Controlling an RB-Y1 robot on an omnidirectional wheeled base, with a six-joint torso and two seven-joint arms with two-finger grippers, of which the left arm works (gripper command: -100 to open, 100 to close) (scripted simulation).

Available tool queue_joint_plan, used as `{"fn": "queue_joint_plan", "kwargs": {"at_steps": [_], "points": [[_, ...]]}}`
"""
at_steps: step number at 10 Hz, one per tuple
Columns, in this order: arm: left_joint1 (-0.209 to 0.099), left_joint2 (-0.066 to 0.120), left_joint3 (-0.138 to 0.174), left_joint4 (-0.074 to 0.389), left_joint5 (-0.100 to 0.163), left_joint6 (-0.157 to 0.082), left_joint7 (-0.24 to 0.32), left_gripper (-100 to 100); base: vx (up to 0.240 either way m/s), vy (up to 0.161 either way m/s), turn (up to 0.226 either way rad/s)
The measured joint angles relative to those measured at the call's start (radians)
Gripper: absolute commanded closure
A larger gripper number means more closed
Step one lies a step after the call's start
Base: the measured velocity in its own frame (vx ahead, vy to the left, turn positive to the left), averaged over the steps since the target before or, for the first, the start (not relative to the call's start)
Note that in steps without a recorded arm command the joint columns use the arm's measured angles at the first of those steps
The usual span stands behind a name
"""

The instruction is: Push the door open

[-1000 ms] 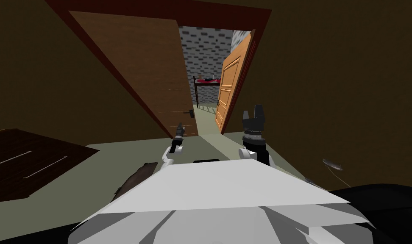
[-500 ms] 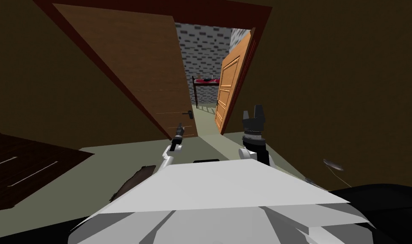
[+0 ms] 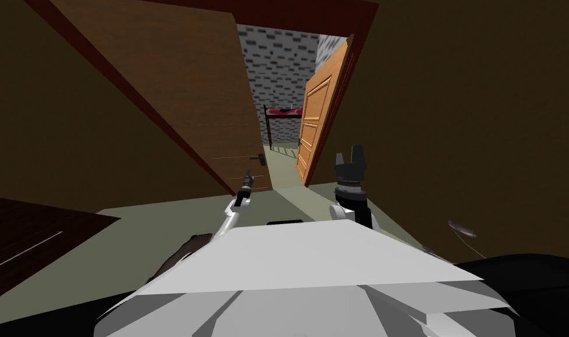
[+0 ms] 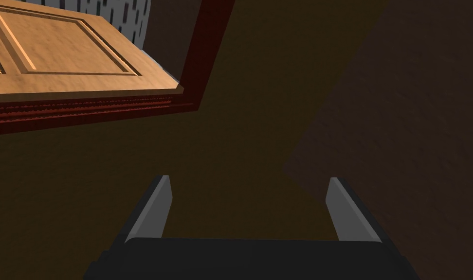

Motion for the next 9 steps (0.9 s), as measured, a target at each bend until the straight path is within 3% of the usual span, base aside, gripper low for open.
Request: {"fn": "queue_joint_plan", "kwargs": {"at_steps": [9], "points": [[-0.134, 0.047, 0.027, 0.246, 0.016, -0.023, 0.032, -100, 0.081, 0.006, -0.035]]}}
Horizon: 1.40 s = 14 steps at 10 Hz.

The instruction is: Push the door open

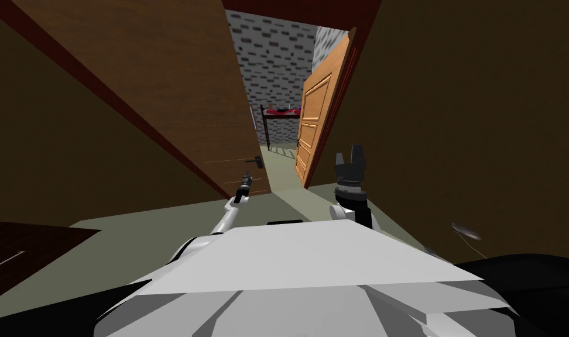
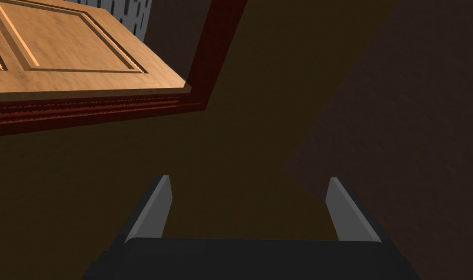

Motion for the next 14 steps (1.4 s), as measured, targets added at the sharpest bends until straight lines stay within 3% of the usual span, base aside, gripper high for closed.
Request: {"fn": "queue_joint_plan", "kwargs": {"at_steps": [3, 8, 11, 14], "points": [[-0.033, 0.014, 0.007, 0.065, 0.005, -0.005, 0.01, -100, 0.06, 0.014, -0.025], [-0.114, 0.042, 0.022, 0.216, 0.014, -0.027, 0.029, -100, 0.088, 0.012, -0.033], [-0.146, 0.054, 0.03, 0.269, 0.019, -0.025, 0.038, -100, 0.065, 0.012, -0.023], [-0.184, 0.068, 0.036, 0.342, 0.022, -0.039, 0.048, -100, 0.061, 0.006, -0.026]]}}
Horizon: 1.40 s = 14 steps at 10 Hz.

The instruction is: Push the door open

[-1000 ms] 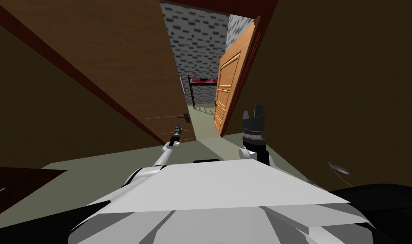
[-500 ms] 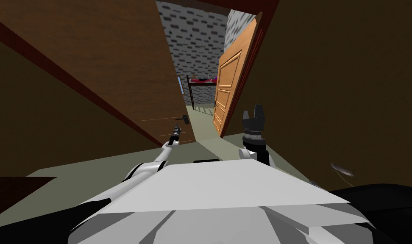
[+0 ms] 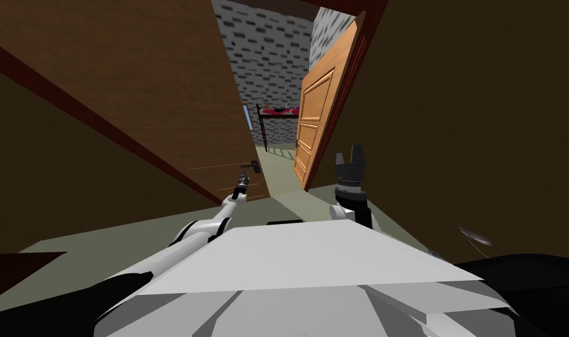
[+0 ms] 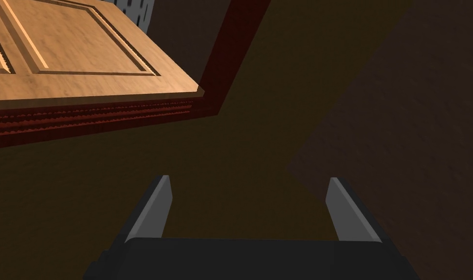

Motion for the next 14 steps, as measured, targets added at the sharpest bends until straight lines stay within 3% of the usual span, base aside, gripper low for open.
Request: {"fn": "queue_joint_plan", "kwargs": {"at_steps": [3, 12, 13, 14], "points": [[-0.03, 0.011, 0.006, 0.057, 0.004, -0.005, 0.008, -100, 0.053, 0.012, -0.013], [-0.032, 0.012, 0.023, 0.062, 0.011, -0.002, -0.004, -100, 0.176, 0.037, -0.024], [-0.032, 0.012, 0.023, 0.061, 0.011, -0.001, -0.004, 100, -0.01, -0.002, 0.003], [-0.032, 0.012, 0.023, 0.061, 0.011, -0.001, -0.004, 100, -0.023, -0.003, -0.007]]}}
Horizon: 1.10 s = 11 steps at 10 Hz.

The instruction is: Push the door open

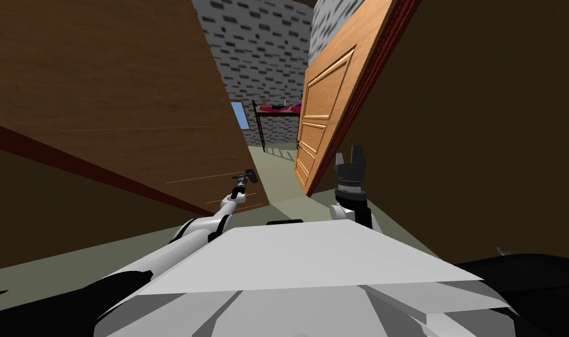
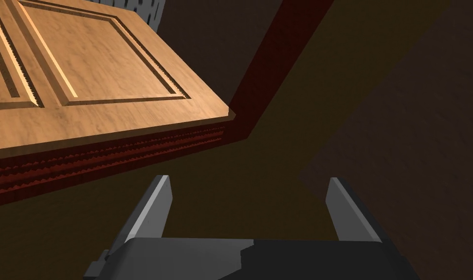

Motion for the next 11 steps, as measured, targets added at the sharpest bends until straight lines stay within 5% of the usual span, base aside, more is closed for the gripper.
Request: {"fn": "queue_joint_plan", "kwargs": {"at_steps": [4, 11], "points": [[-0.005, 0.003, 0.001, -0.002, 0.0, 0.0, 0.0, 100, -0.003, 0.0, -0.003], [0.005, -0.016, 0.017, -0.017, -0.009, 0.014, -0.012, 100, 0.155, -0.022, 0.087]]}}
